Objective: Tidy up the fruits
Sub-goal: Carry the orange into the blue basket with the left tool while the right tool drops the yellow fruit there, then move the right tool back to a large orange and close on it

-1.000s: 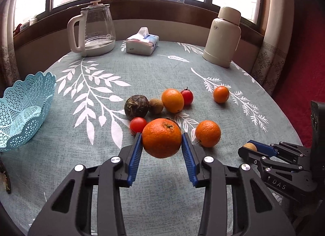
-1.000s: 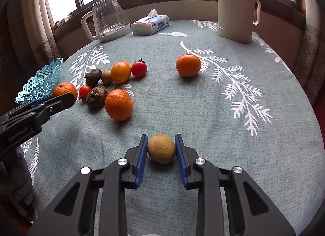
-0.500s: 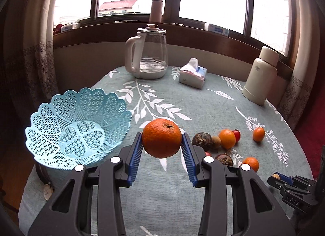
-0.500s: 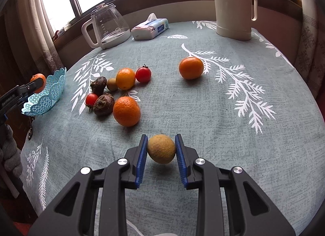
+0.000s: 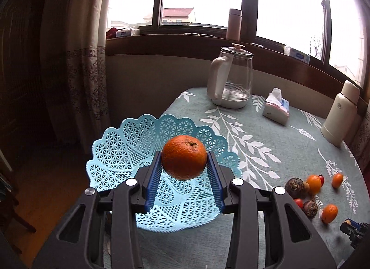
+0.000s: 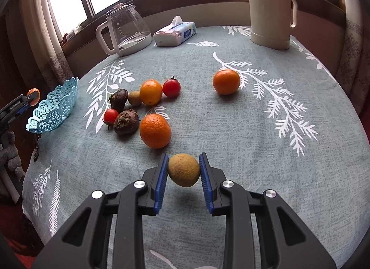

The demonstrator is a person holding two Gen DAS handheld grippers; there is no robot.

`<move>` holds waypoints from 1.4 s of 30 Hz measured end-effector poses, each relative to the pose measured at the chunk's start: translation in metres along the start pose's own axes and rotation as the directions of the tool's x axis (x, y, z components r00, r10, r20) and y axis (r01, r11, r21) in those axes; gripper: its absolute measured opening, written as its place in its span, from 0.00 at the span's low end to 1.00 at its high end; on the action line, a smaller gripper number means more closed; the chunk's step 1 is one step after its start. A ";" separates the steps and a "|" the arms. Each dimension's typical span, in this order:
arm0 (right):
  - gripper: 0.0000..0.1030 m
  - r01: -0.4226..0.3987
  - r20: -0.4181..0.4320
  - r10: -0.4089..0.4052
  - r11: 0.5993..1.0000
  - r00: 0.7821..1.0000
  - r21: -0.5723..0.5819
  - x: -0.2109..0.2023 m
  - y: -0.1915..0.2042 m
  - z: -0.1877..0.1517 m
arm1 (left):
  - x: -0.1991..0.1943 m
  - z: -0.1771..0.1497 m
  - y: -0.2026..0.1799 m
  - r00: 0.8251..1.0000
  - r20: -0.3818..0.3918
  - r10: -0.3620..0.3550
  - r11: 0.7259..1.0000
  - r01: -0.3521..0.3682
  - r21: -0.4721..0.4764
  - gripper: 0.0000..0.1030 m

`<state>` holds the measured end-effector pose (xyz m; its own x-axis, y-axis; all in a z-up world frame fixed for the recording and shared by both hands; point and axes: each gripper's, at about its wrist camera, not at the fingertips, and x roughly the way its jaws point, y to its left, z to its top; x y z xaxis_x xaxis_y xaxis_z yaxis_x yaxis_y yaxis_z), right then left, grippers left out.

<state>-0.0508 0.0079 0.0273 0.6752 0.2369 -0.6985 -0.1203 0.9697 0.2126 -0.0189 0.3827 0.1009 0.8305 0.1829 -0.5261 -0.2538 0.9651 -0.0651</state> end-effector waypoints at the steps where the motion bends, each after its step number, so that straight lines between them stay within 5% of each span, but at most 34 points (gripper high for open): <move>1: 0.27 -0.005 0.003 0.005 1.000 1.000 -0.004 0.000 0.003 0.001 | 0.004 0.001 0.006 1.000 -0.011 0.012 1.000 -0.012 -0.009 0.43; 4: 0.27 -0.025 0.010 0.025 1.000 1.000 -0.015 -0.001 0.014 0.006 | 0.005 0.004 0.024 0.999 0.002 0.052 0.998 -0.051 -0.047 0.85; 14: 0.27 -0.172 0.020 0.174 0.983 0.985 -0.065 0.007 0.073 0.041 | -0.013 0.023 0.056 0.989 0.069 0.129 0.989 -0.123 -0.087 0.87; 25: 0.27 -0.378 -0.029 0.379 0.907 0.925 -0.187 0.046 0.207 0.085 | -0.032 0.036 0.084 0.982 0.102 0.161 0.979 -0.145 -0.146 0.92; 35: 0.28 -0.418 -0.105 0.405 0.885 0.909 -0.206 0.089 0.275 0.088 | -0.033 0.039 0.092 0.985 0.096 0.144 0.978 -0.128 -0.162 0.94; 38: 0.56 -0.407 -0.079 0.400 0.894 0.913 -0.188 0.089 0.274 0.087 | -0.032 0.038 0.091 0.986 0.095 0.137 0.980 -0.121 -0.161 0.97; 42: 0.59 -0.392 -0.051 0.389 0.905 0.920 -0.166 0.084 0.262 0.087 | -0.029 0.037 0.090 0.988 0.086 0.128 0.980 -0.113 -0.167 0.97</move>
<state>0.0377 0.2764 0.0836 0.5371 0.5985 -0.5944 -0.4943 0.7943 0.3532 -0.0470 0.4710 0.1419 0.8309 0.3207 -0.4548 -0.4247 0.8935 -0.1459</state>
